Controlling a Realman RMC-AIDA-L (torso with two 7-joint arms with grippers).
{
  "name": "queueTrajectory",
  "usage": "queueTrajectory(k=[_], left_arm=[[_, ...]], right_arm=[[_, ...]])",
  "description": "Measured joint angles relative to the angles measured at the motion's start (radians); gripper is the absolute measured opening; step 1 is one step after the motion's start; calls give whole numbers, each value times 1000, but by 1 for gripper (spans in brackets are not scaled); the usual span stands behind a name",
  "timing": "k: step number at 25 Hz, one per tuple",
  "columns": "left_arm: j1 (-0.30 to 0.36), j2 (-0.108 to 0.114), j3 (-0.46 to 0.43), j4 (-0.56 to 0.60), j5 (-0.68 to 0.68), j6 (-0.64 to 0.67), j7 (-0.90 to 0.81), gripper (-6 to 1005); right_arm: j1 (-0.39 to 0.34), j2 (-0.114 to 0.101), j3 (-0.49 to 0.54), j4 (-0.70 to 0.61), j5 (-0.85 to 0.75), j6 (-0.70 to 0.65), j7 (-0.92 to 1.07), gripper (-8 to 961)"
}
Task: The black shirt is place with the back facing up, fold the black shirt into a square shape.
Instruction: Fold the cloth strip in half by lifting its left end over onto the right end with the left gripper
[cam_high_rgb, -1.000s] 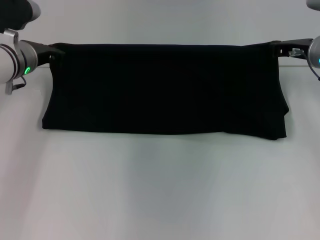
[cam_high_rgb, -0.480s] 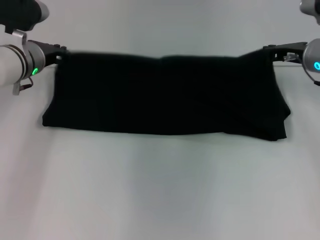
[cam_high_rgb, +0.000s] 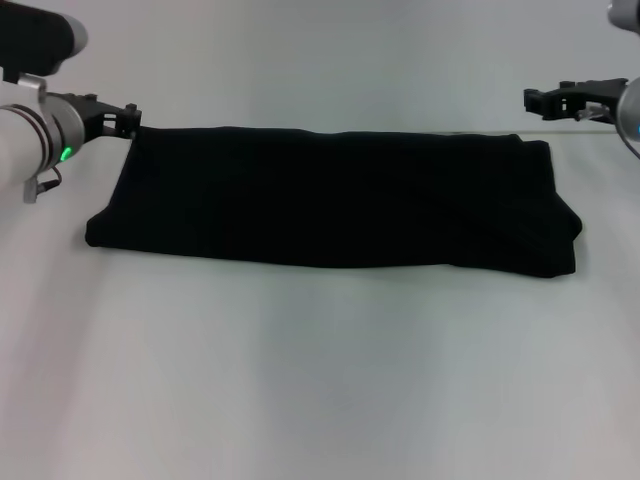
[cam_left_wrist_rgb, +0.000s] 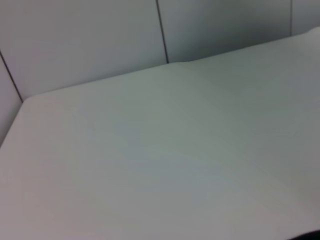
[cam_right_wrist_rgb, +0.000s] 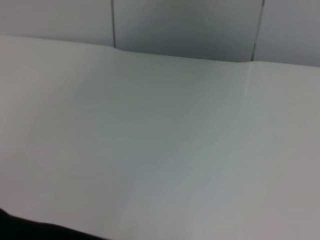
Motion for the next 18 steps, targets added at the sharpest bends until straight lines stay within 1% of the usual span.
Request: queueTrajectory(k=[3,5,7,9,11,13,16,18], left_arm=[[4,8,-23,18,1,33,-26,484],[14,14,-35,49,3,108,-56,544],[33,23,-40,103,5,232,-105,603],[62,35,-39,173,7,375,-158,663],[90,45,-38,241,7,509,-199,729],[119,49,-40,313,4,618,-223,800],[160,49,-43,399,-3,754,-247,908],[179,49,-43,430,-3,812,-255,908]], right_arm=[[-24,-25,5,-25,4,-85,55,493],[-47,-41,5,-50,6,-167,94,567],[-74,-55,6,-83,9,-256,138,641],[-104,-65,6,-117,10,-349,181,664],[-138,-71,8,-152,10,-427,217,687],[-171,-72,17,-184,10,-490,237,710],[-210,-76,54,-208,11,-595,243,709],[-231,-82,87,-211,12,-659,239,708]])
